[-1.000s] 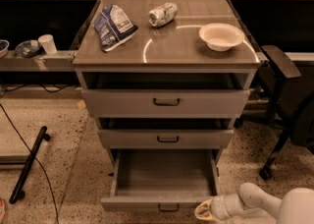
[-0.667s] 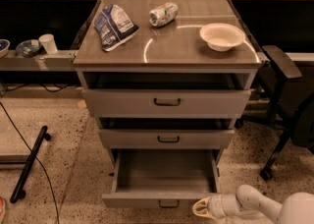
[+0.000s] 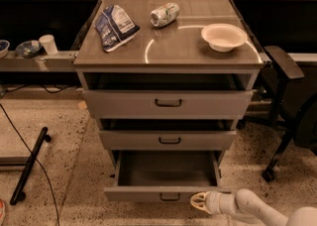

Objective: Close bottom drawer

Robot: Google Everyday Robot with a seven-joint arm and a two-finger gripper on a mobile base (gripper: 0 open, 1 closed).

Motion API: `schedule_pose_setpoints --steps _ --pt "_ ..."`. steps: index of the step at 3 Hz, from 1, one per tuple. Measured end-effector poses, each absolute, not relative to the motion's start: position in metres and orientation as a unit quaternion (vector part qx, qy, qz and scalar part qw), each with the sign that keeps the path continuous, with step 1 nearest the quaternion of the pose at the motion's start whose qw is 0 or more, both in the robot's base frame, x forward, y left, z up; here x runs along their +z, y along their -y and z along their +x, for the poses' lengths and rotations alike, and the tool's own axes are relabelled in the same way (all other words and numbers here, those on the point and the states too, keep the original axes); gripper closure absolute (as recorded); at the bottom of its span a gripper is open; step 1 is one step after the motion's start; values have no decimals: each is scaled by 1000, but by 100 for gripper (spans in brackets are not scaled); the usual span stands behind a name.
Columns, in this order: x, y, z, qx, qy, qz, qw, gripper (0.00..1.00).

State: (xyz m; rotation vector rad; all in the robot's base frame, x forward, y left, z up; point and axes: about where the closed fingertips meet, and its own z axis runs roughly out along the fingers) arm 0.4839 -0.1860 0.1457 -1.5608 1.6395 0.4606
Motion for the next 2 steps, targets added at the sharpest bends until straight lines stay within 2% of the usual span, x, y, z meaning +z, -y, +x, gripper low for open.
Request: schedule_pose_setpoints --steps 2 --pt "141 185 541 148 -652 -566 483 100"
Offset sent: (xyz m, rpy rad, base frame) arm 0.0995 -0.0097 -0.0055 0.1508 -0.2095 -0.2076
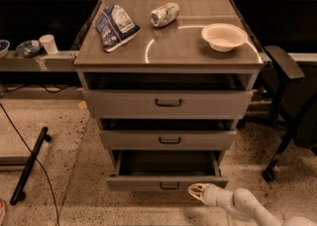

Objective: Close bottom drawer

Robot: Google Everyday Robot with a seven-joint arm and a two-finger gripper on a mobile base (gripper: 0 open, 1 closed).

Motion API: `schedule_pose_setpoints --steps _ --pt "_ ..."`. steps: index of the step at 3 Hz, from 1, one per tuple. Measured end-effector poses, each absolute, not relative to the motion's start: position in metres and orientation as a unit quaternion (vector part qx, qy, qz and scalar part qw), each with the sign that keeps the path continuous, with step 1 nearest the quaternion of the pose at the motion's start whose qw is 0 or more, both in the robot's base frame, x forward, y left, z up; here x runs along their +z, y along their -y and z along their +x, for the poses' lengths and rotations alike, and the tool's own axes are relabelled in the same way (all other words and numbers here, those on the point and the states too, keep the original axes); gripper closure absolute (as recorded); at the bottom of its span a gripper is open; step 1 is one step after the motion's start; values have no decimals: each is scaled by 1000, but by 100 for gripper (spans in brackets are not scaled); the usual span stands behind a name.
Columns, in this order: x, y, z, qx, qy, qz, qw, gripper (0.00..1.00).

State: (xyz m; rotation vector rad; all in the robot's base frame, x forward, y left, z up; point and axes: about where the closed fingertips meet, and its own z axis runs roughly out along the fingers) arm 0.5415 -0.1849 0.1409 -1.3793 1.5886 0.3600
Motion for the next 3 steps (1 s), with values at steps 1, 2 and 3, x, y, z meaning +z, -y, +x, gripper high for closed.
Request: schedule_pose_setpoints --steps 1,2,3 --pt "141 188 568 132 -653 -551 503 100" --pt "144 181 600 108 -663 -525 522 79" --pt "143 170 623 108 -679 -503 524 54"
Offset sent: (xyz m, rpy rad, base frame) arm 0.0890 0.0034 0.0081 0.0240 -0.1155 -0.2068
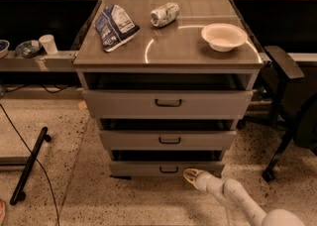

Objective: Close bottom drawer

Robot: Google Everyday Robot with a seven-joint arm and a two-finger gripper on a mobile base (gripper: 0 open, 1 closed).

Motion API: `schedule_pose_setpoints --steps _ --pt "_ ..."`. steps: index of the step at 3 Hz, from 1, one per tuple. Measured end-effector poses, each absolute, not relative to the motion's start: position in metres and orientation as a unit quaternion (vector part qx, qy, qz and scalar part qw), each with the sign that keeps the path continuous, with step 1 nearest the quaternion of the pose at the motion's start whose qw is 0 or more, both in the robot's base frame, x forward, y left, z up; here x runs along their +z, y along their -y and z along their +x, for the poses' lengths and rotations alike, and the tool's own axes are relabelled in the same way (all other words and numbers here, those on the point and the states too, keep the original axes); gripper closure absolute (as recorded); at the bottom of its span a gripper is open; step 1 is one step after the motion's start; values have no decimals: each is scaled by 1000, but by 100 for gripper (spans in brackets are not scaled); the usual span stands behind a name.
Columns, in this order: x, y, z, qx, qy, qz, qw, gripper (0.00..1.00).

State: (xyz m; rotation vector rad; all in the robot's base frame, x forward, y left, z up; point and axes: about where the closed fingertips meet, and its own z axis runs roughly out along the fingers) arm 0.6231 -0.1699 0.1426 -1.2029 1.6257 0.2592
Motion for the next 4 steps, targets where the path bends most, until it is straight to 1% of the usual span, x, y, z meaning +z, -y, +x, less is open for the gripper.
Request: schedule_pose_setpoints --steps 1,2,3,4 --pt "143 170 623 108 -679 -503 524 32" --pt "143 170 623 108 -679 -503 524 8" --pt "143 170 623 108 -679 -503 524 0" --pt "143 169 623 108 -679 -503 524 0"
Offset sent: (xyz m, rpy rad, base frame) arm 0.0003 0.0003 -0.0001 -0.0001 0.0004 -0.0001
